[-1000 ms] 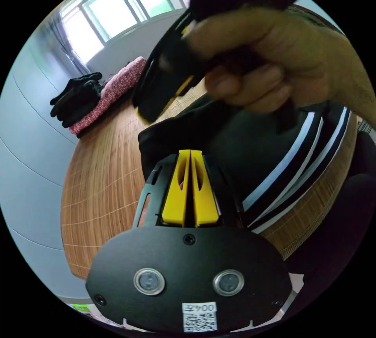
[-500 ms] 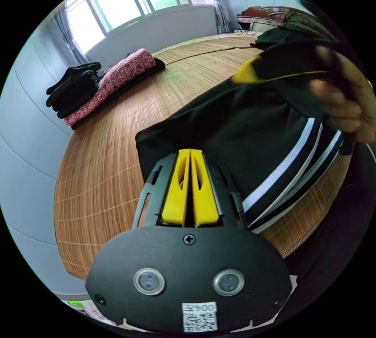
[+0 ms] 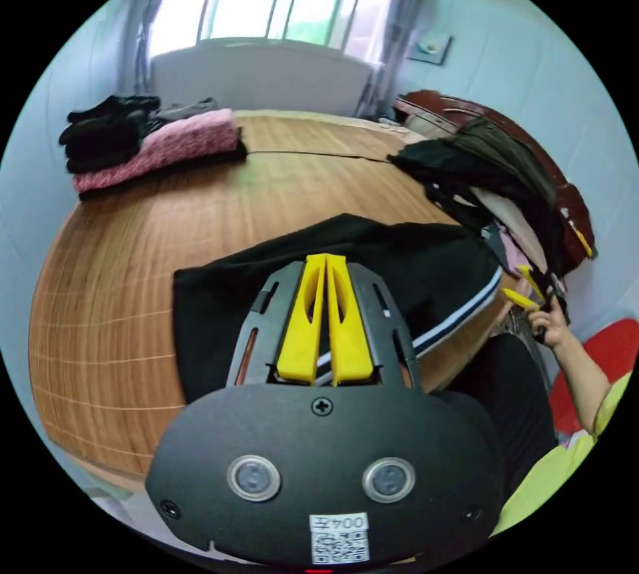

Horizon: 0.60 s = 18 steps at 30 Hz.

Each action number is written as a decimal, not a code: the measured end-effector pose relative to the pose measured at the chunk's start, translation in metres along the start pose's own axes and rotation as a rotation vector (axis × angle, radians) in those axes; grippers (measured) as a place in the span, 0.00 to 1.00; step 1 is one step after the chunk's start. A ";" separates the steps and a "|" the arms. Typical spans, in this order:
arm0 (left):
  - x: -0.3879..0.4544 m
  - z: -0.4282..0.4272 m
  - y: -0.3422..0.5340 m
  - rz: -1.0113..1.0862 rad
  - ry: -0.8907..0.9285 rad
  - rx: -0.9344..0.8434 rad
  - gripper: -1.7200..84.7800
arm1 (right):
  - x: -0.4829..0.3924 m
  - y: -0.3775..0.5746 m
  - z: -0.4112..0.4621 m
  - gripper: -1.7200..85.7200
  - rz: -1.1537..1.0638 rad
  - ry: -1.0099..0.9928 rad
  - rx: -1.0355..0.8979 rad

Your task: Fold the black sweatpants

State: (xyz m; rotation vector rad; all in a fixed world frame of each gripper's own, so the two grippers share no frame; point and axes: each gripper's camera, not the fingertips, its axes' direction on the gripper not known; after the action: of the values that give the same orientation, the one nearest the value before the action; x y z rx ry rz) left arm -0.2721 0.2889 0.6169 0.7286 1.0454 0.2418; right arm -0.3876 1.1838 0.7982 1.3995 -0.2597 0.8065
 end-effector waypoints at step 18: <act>0.056 0.097 0.019 0.175 -0.026 -0.224 0.02 | -0.043 -0.032 0.057 0.09 0.037 -0.016 0.012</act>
State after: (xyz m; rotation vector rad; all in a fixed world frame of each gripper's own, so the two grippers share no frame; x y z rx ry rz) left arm -0.1590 0.2896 0.6190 0.6187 0.9132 0.4908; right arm -0.3809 1.1169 0.7585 1.4165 -0.2943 0.8288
